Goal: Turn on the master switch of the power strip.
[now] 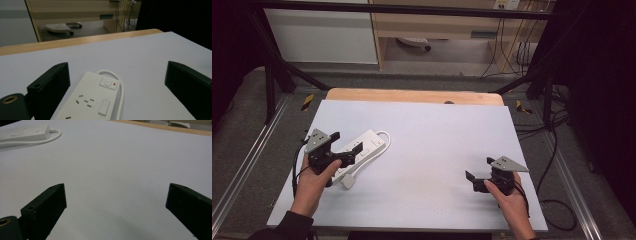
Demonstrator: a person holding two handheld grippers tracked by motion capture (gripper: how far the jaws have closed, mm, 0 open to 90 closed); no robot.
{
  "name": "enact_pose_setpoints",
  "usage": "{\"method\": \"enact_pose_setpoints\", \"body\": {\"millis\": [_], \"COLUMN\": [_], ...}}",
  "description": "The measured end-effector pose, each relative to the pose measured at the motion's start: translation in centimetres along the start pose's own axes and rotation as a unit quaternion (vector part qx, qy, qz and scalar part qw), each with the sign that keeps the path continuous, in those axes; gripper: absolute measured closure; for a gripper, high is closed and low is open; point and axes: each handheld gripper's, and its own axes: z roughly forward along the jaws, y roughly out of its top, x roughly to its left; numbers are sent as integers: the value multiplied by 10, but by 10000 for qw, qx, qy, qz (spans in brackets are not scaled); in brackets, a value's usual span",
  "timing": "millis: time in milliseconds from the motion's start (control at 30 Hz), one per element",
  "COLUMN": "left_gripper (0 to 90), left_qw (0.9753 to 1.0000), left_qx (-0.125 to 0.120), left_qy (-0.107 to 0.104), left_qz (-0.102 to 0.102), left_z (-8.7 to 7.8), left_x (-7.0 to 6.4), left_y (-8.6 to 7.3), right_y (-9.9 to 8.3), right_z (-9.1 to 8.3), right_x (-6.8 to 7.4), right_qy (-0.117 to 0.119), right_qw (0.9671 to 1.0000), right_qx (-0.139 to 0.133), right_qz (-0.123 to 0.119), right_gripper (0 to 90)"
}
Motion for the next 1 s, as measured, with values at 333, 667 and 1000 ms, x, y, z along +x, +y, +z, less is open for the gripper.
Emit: {"method": "enact_pose_setpoints", "body": {"millis": [333, 667, 1000], "left_gripper": [60, 62, 64], "left_qw": [10000, 9998, 9994], "left_qx": [63, 161, 313], "left_qy": [25, 87, 99], "left_qz": [61, 13, 65], "left_z": [12, 26, 38], "left_x": [2, 6, 8], "left_y": [9, 13, 14], "right_y": [0, 1, 1], "right_z": [-1, -2, -3], "right_x": [-1, -2, -3], "right_qy": [-31, -33, -64], "right_qw": [10000, 10000, 10000], "right_qx": [-9, -25, -40], "right_qz": [35, 30, 42], "right_gripper": [36, 42, 45]}}
